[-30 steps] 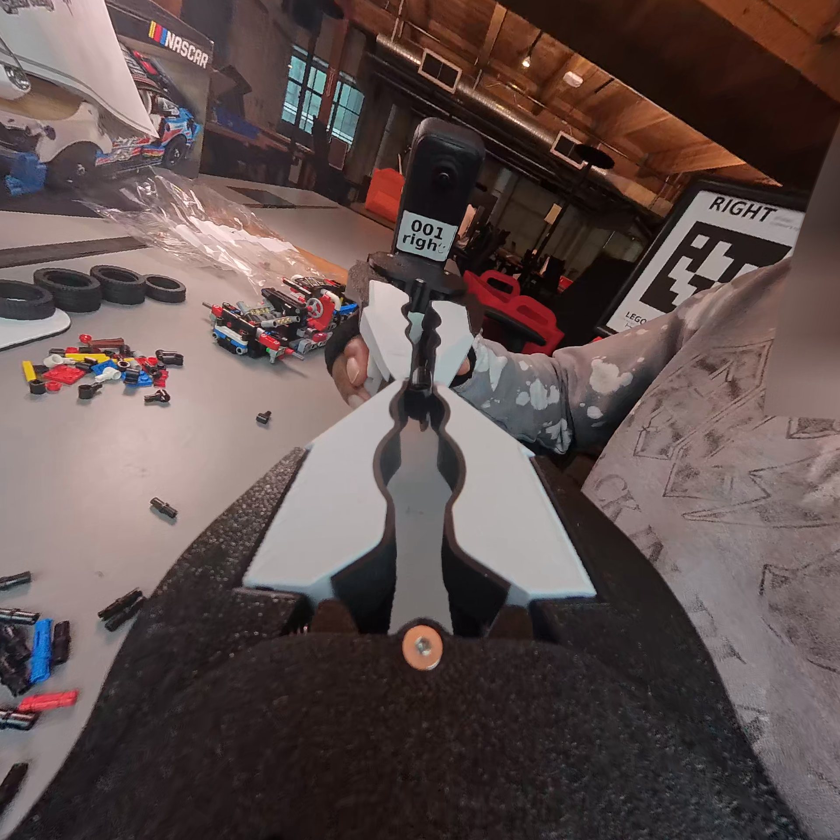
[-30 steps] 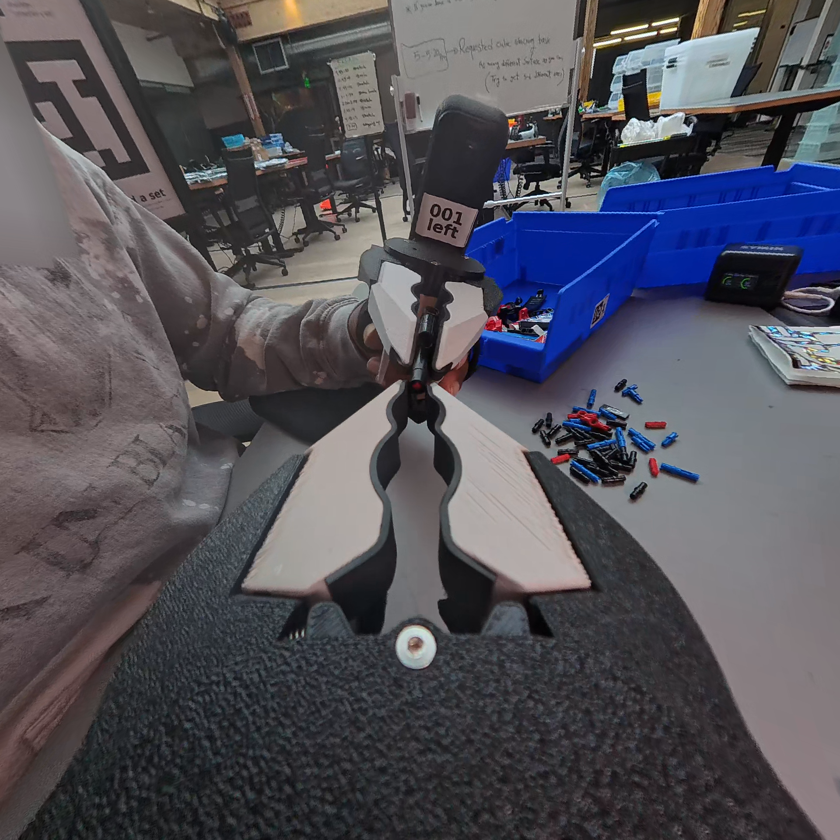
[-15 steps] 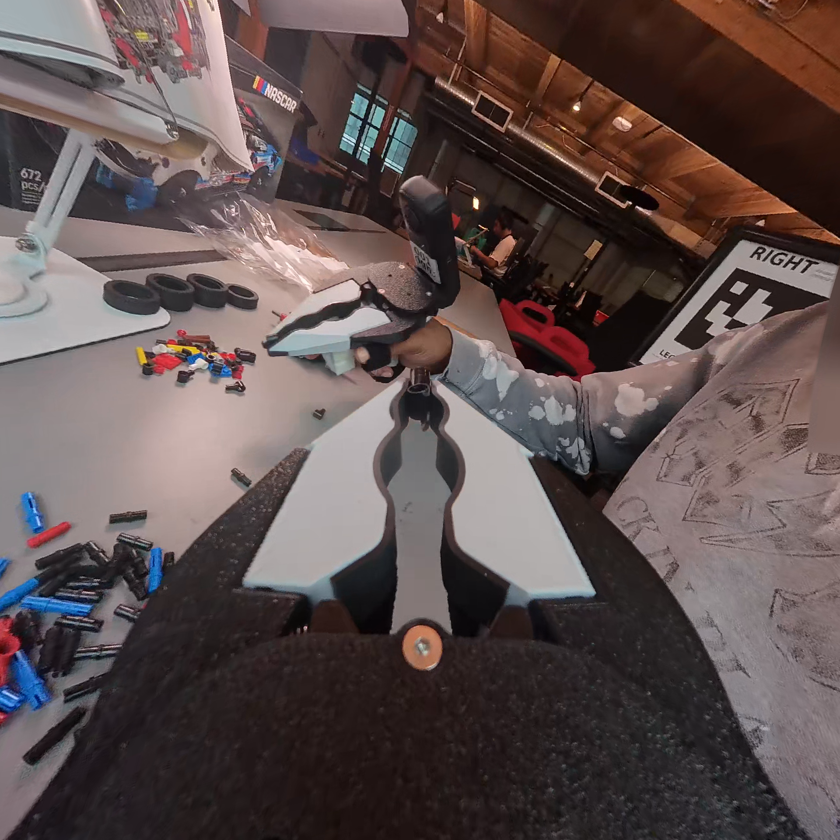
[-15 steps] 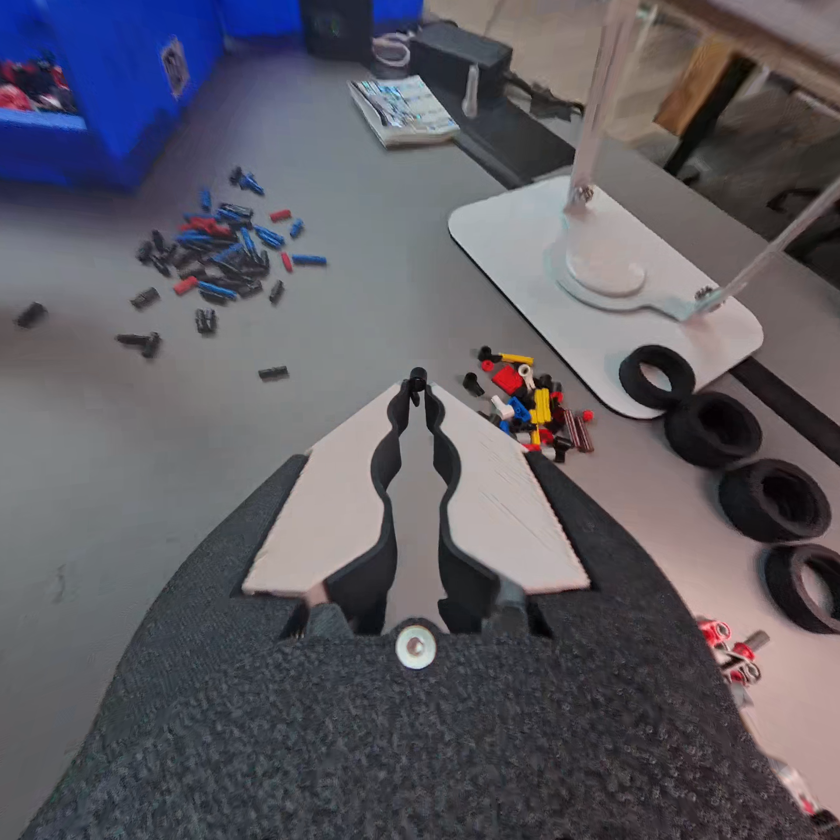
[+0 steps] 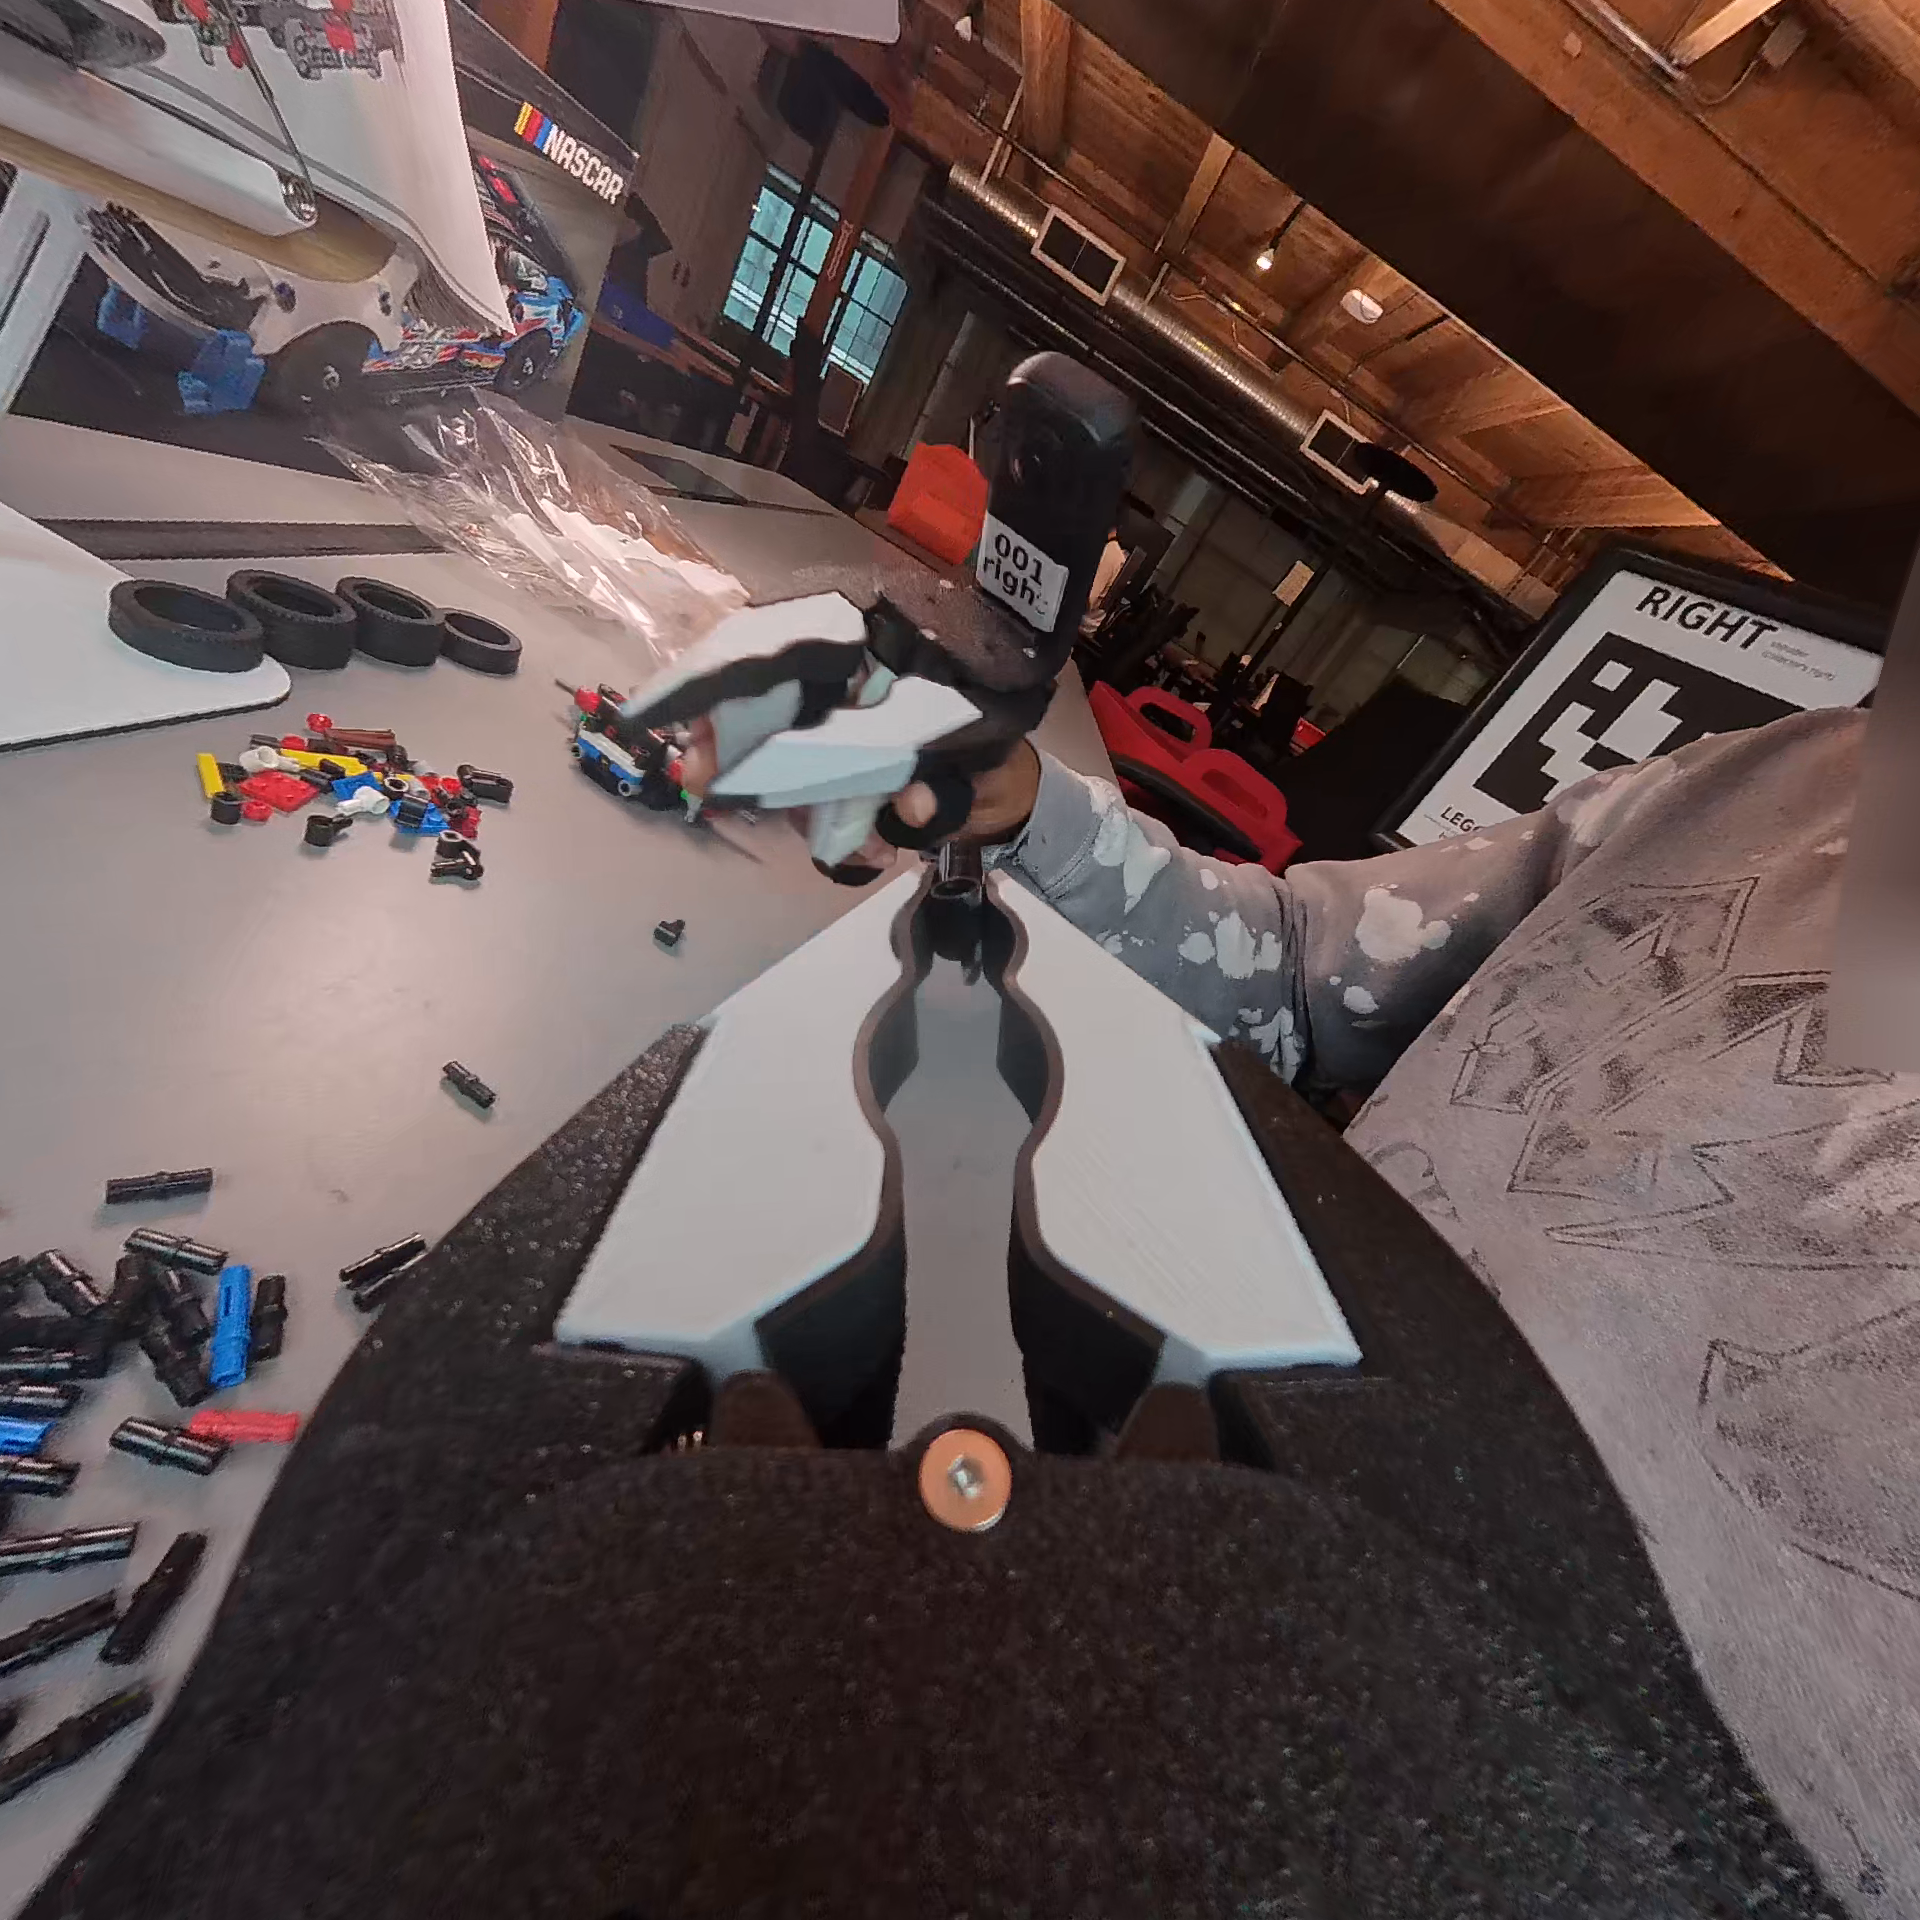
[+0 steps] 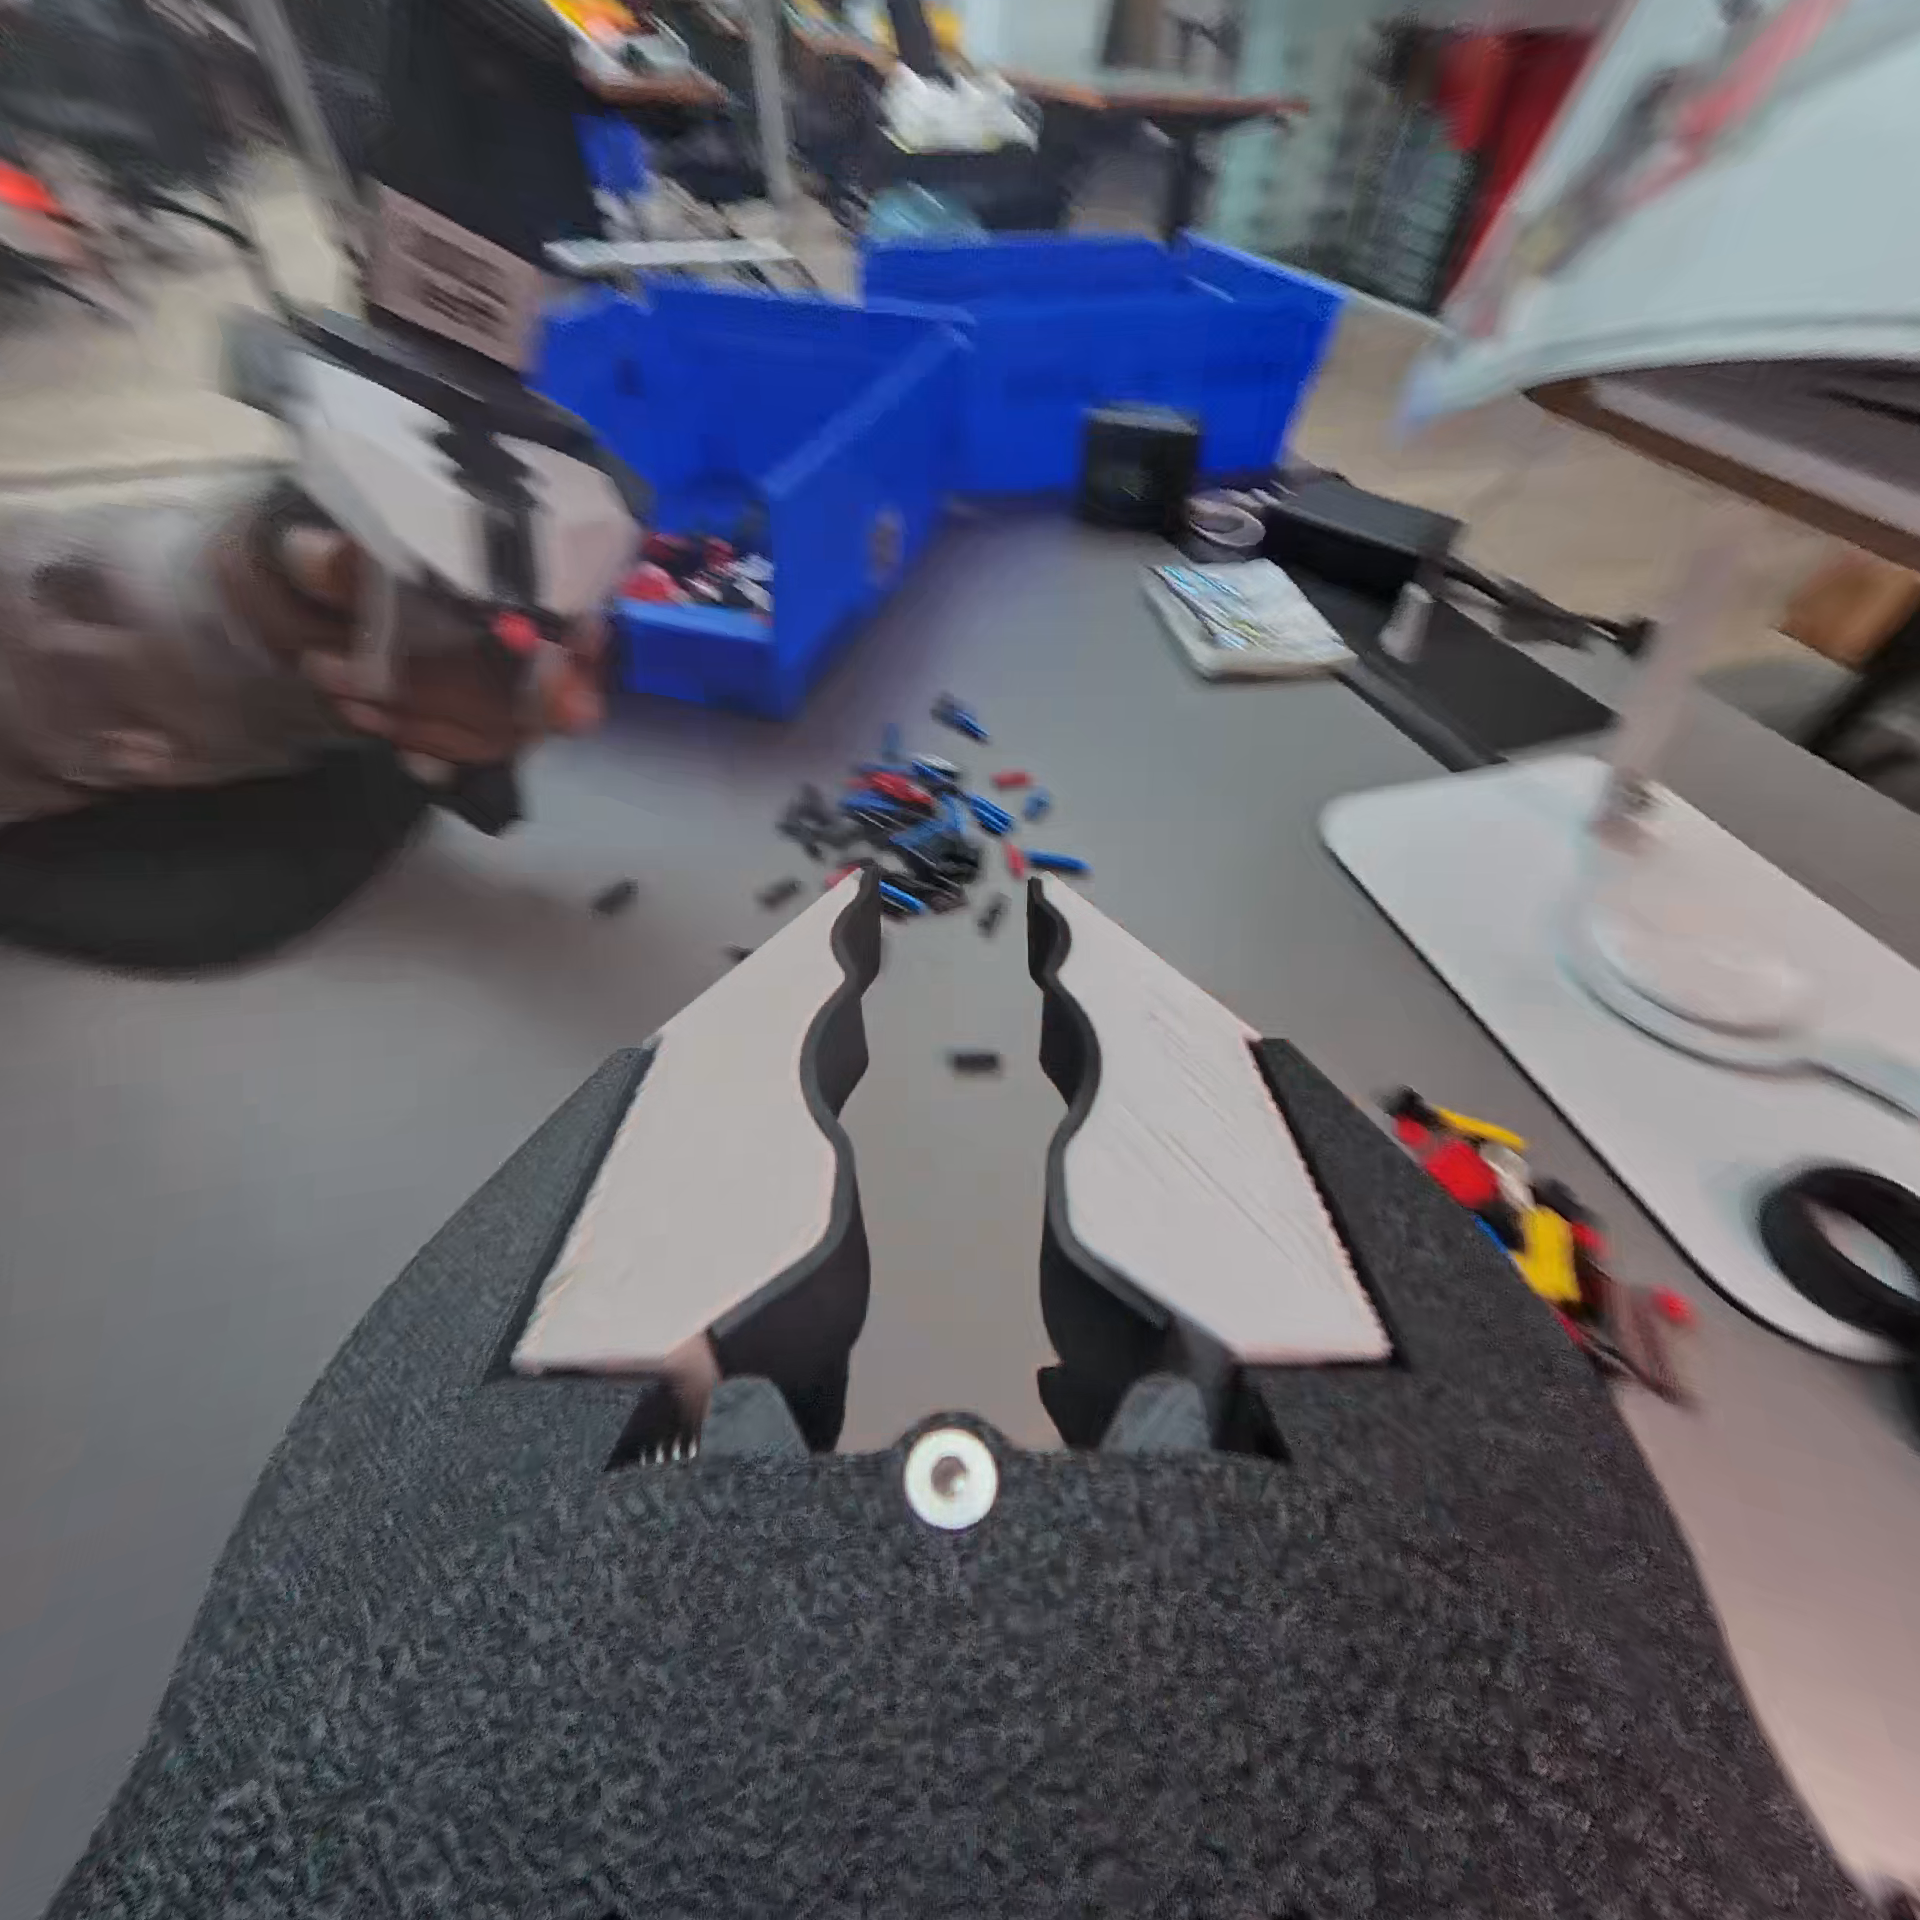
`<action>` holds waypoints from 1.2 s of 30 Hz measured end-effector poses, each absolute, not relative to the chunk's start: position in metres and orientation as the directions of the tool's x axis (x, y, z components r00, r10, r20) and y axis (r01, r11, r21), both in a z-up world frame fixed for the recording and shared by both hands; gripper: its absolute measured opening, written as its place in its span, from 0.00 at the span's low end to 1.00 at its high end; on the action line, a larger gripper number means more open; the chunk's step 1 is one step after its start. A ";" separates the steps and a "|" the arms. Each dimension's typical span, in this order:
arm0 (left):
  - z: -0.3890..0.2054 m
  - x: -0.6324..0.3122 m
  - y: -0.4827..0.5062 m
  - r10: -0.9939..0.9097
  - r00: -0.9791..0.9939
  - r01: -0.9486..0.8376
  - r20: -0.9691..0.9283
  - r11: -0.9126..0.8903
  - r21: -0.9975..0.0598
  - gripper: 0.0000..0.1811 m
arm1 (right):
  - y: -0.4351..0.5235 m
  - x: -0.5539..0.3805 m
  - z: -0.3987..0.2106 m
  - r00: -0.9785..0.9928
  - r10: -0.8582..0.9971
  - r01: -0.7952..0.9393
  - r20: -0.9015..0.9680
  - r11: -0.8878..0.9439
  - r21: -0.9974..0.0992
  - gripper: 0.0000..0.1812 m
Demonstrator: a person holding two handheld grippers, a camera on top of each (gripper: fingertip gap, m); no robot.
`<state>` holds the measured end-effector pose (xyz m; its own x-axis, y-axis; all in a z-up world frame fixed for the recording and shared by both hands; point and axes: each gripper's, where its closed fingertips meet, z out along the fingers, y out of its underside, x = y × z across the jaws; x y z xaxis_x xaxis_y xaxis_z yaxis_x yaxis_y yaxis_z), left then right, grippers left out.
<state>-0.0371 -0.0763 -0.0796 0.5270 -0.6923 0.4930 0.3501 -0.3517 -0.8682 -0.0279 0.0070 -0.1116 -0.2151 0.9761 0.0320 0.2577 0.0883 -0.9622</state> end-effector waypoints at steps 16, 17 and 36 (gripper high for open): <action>-0.079 -0.017 -0.084 -0.740 0.458 0.330 0.493 -0.374 -0.867 0.03 | -0.086 -0.019 -0.078 -0.549 0.836 0.084 -0.022 0.029 -0.996 0.02; -0.078 -0.017 -0.084 -0.742 0.457 0.332 0.491 -0.370 -0.868 0.02 | -0.086 -0.019 -0.077 -0.551 0.835 0.078 -0.013 0.036 -0.996 0.02; -0.053 -0.079 -0.078 -0.614 0.679 0.386 0.404 -0.170 -0.907 0.03 | -0.019 -0.039 -0.206 -0.356 0.911 0.589 0.209 0.392 -0.706 0.02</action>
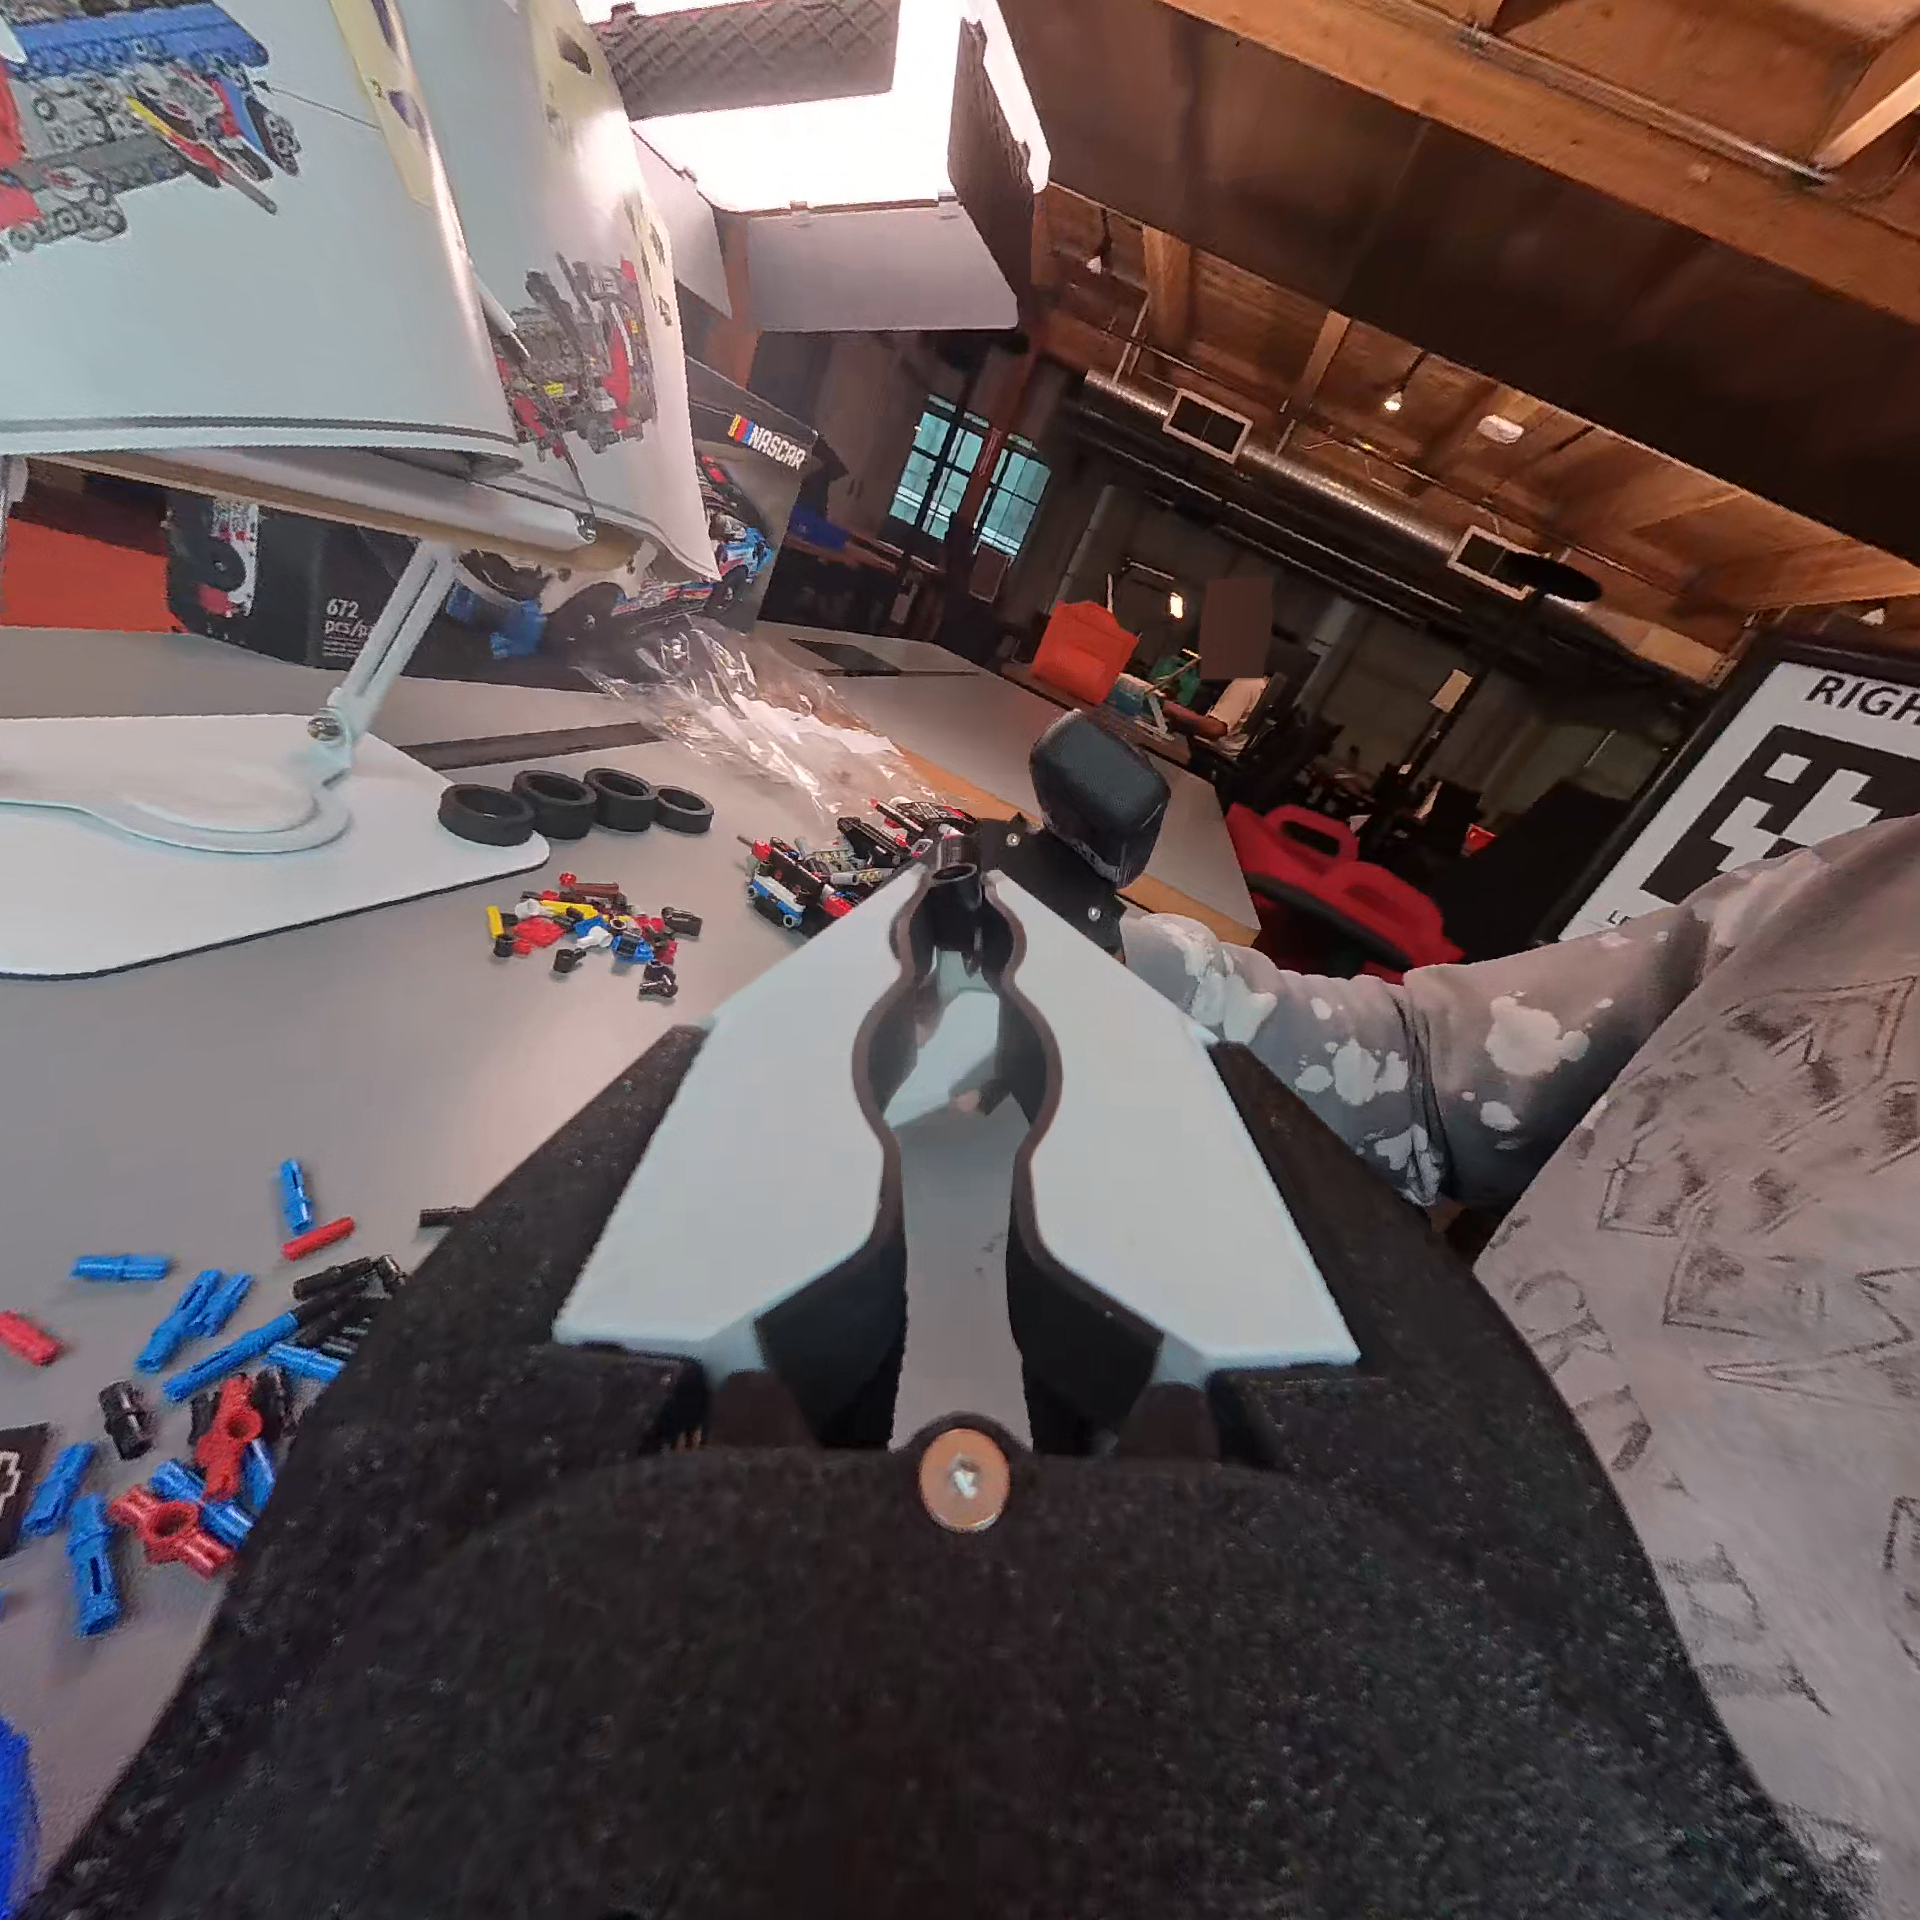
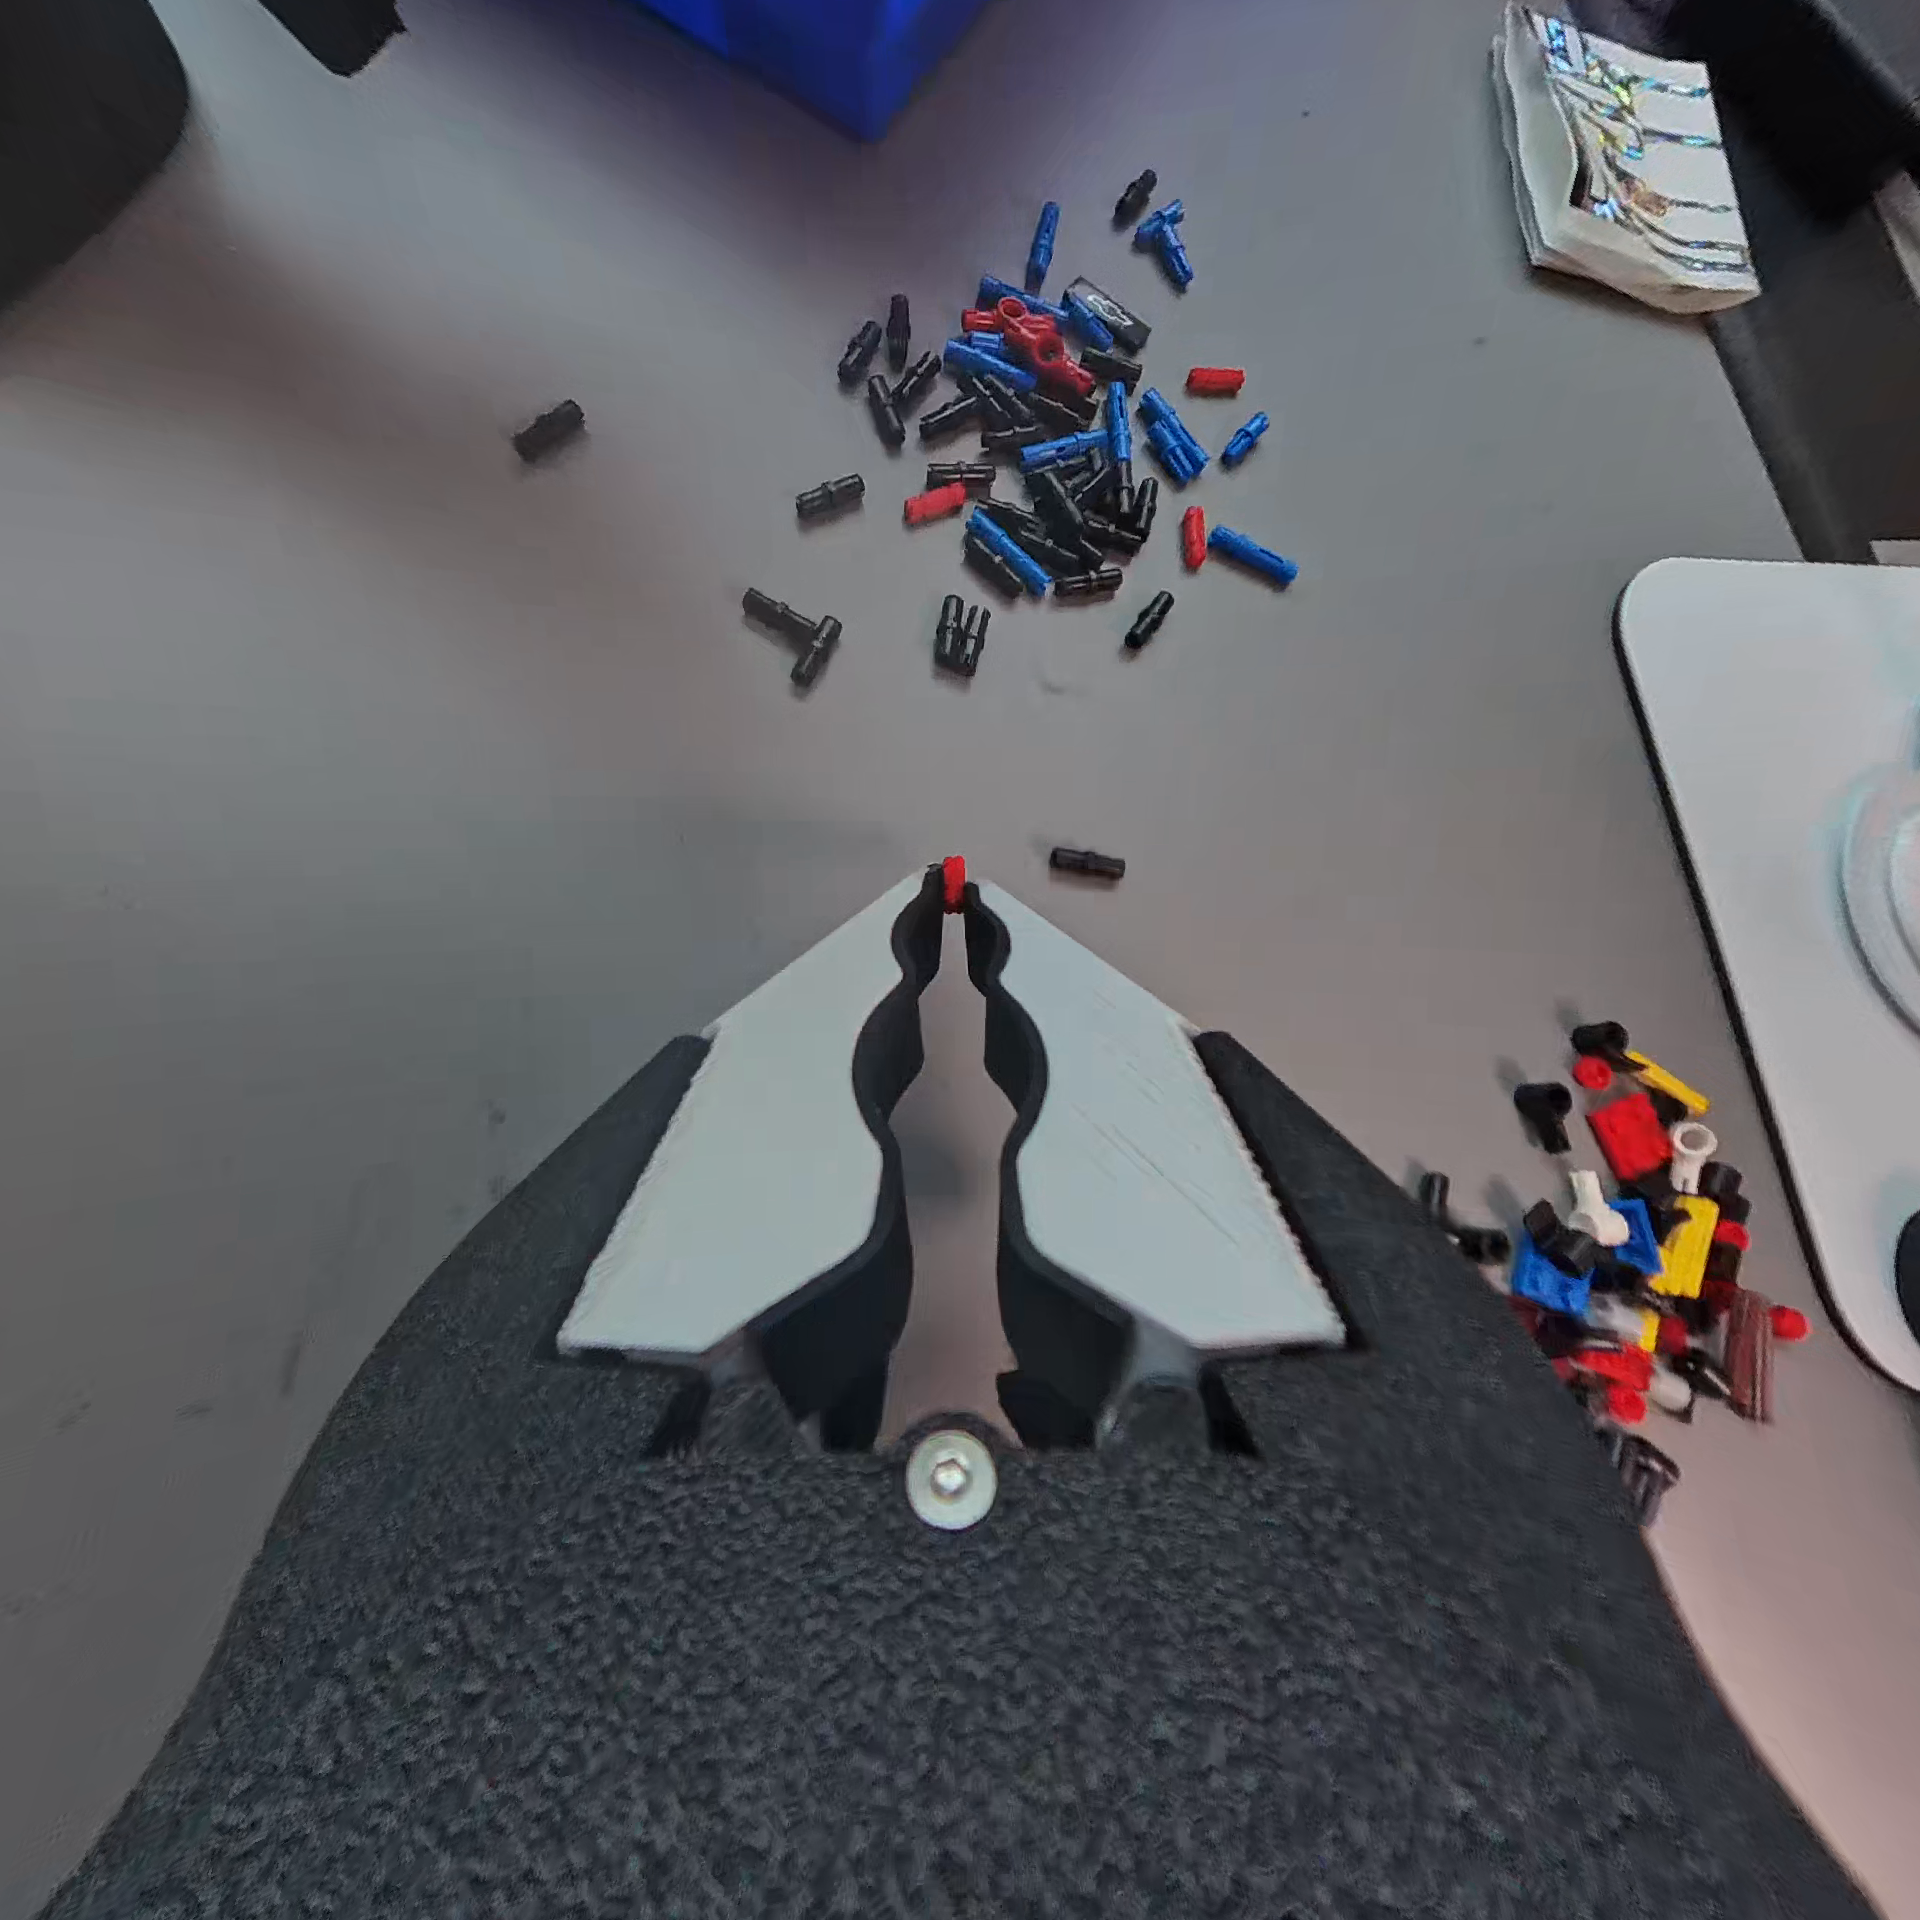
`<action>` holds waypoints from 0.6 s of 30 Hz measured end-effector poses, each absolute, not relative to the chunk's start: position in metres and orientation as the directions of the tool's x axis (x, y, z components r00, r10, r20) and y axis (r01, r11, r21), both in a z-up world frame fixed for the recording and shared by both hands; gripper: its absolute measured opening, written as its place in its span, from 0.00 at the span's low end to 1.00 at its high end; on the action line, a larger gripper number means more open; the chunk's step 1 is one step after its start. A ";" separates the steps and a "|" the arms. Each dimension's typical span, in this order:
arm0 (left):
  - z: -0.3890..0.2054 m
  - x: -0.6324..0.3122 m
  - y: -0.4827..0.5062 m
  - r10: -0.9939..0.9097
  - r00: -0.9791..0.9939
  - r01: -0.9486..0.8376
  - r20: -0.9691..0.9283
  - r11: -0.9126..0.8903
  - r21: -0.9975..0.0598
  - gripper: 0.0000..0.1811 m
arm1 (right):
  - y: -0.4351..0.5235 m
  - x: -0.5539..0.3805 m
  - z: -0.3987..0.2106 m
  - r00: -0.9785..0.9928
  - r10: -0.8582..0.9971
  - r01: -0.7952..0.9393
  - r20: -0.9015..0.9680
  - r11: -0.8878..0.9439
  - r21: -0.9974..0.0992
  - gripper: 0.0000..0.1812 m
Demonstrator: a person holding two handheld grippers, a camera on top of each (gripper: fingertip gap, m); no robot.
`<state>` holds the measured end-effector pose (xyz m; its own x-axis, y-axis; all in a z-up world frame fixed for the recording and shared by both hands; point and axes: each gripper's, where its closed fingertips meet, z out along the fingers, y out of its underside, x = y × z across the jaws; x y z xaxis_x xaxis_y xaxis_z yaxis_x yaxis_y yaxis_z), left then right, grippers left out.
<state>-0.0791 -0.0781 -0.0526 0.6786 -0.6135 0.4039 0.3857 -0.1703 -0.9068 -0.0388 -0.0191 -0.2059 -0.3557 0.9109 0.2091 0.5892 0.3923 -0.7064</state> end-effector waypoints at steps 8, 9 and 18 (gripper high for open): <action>-0.071 -0.073 -0.073 -0.587 0.692 0.350 0.420 -0.236 -0.907 0.03 | -0.030 -0.074 -0.209 -0.294 0.916 0.565 0.274 0.398 -0.722 0.18; -0.073 -0.072 -0.073 -0.586 0.690 0.349 0.425 -0.245 -0.905 0.03 | -0.030 -0.073 -0.205 -0.292 0.920 0.548 0.262 0.386 -0.742 0.21; -0.081 -0.051 -0.070 -0.631 0.594 0.394 0.498 -0.312 -0.865 0.03 | -0.066 -0.051 -0.105 -0.428 0.903 0.150 -0.034 0.033 -0.988 0.20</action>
